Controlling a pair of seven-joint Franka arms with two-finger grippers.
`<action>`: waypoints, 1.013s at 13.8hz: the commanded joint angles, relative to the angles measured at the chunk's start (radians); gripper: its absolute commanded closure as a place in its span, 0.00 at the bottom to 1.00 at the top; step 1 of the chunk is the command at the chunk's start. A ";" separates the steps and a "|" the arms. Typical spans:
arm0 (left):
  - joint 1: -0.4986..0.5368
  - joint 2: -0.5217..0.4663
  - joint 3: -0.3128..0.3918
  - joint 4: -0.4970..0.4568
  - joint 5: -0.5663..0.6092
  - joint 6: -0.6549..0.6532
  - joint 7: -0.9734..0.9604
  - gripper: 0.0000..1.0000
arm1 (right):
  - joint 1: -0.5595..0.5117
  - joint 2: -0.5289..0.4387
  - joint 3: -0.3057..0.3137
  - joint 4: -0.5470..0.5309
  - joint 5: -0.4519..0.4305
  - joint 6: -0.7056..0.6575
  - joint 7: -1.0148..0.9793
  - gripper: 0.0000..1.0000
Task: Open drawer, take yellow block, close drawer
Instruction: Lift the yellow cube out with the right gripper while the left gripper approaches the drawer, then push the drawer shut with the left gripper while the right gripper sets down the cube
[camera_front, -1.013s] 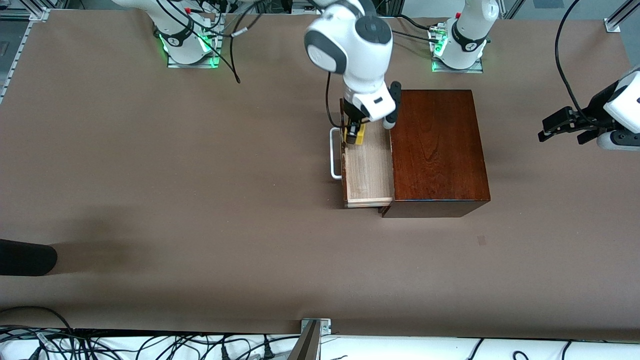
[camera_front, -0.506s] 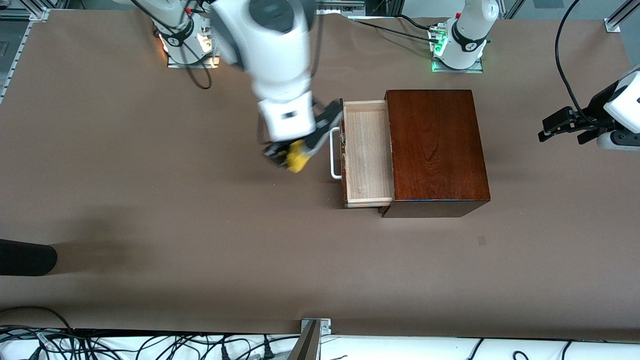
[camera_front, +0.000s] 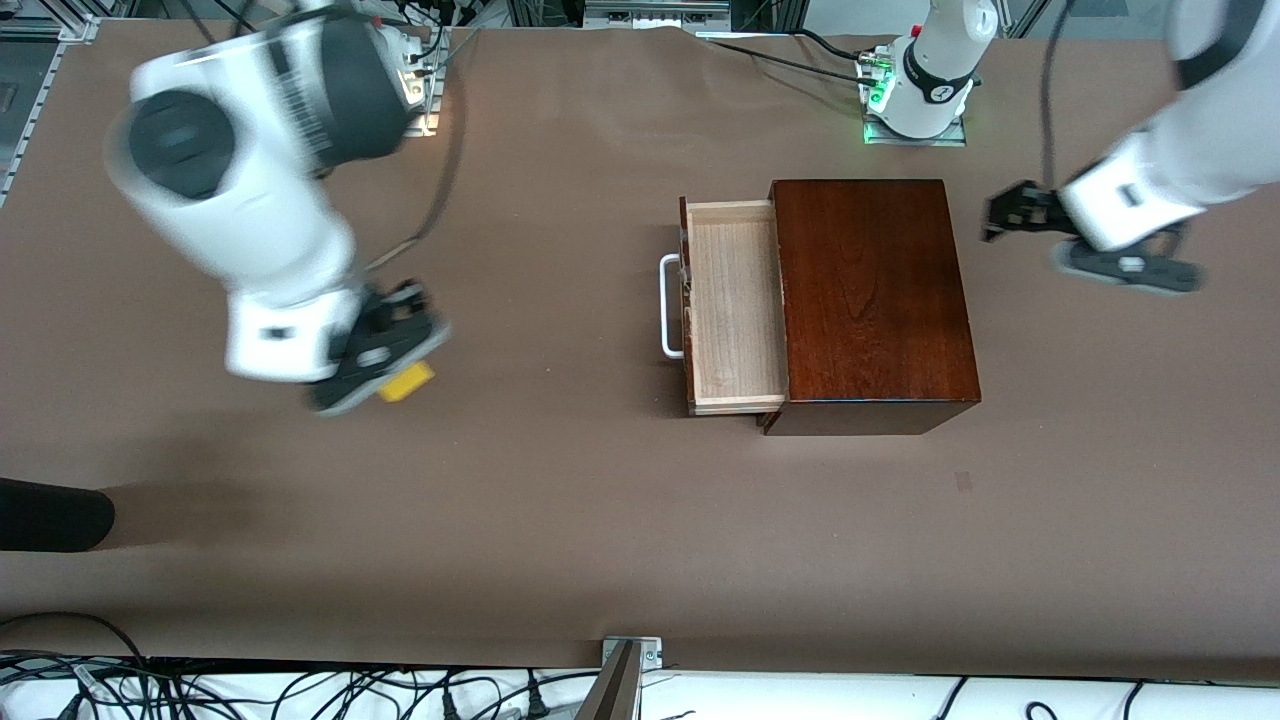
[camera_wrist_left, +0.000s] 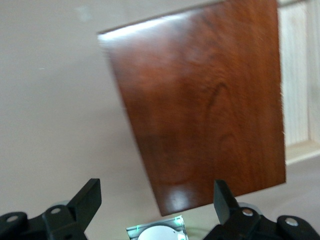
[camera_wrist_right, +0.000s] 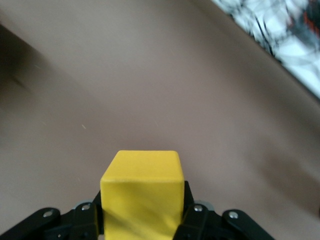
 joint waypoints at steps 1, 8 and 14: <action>-0.028 0.105 -0.096 0.079 -0.038 -0.034 0.012 0.00 | -0.094 -0.133 0.023 -0.271 0.033 0.093 0.016 1.00; -0.387 0.540 -0.183 0.491 -0.164 -0.019 0.009 0.00 | -0.194 -0.158 0.023 -0.675 0.034 0.421 0.196 1.00; -0.548 0.662 -0.178 0.476 0.013 0.321 0.260 0.00 | -0.203 -0.113 0.021 -0.893 0.037 0.722 0.318 1.00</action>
